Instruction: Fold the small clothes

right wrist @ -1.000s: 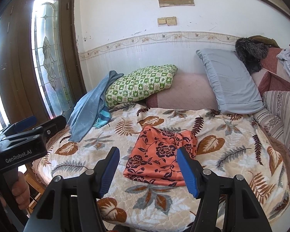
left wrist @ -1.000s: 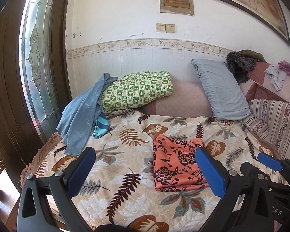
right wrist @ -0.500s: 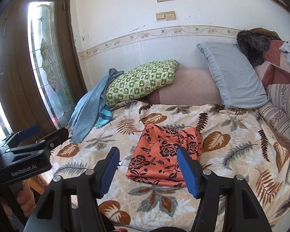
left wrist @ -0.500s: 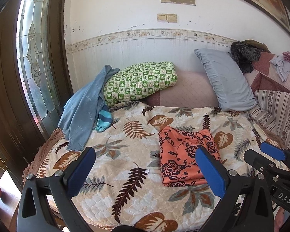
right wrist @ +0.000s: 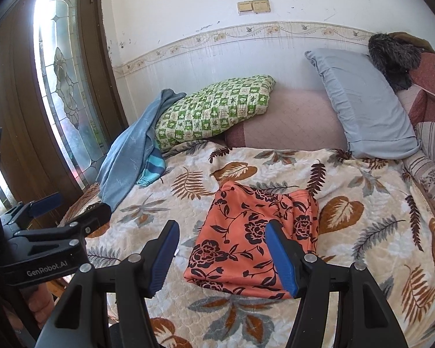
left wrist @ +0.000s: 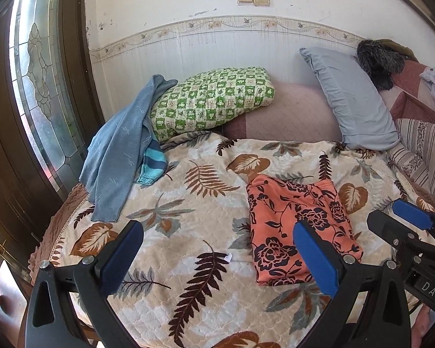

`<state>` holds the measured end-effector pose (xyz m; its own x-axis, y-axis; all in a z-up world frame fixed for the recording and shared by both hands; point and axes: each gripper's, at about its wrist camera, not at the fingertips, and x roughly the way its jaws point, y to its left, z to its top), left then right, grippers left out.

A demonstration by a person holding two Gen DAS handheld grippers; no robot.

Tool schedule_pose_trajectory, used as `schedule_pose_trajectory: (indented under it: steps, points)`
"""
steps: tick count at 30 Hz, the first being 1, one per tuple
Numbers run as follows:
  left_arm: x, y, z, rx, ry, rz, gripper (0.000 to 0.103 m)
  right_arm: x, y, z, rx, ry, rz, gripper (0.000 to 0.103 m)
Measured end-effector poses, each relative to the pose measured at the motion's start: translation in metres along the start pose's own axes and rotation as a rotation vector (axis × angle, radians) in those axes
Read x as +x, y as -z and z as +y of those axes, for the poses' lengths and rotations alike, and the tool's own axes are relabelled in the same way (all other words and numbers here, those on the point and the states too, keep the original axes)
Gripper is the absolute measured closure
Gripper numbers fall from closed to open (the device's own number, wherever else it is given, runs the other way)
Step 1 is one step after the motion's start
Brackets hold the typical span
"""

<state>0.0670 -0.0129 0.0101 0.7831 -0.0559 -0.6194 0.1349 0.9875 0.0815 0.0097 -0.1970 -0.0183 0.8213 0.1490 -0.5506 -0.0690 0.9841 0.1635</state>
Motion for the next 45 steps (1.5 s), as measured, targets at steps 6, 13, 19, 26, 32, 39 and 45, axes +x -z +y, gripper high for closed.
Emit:
schedule_pose_trajectory:
  steps: [6,13,19,26,32,39,45]
  points:
    - [0.009,-0.005,-0.001,0.023,-0.001,0.014,0.000,0.017,-0.004,0.000,0.010,-0.004,-0.003,0.038]
    - [0.008,-0.008,-0.006,0.025,0.004,0.016,0.000,0.023,-0.006,0.001,0.013,-0.018,-0.013,0.038]
    - [-0.005,-0.011,-0.010,0.023,-0.001,-0.005,0.000,0.014,-0.006,0.005,0.012,-0.031,-0.029,0.038]
    - [-0.028,-0.014,-0.016,0.019,0.017,-0.044,0.000,-0.008,-0.010,0.003,0.006,-0.033,-0.064,0.038]
    - [-0.024,-0.015,-0.011,-0.065,0.195,-0.012,0.000,-0.017,-0.008,-0.001,0.001,-0.035,-0.070,0.038]
    - [0.076,0.001,0.044,-0.147,0.073,0.152,0.000,0.009,-0.003,-0.064,0.058,0.142,-0.025,0.031]
    - [0.186,0.019,0.136,-0.297,-0.149,0.273,0.001,0.090,0.020,-0.199,0.143,0.393,0.128,0.031]
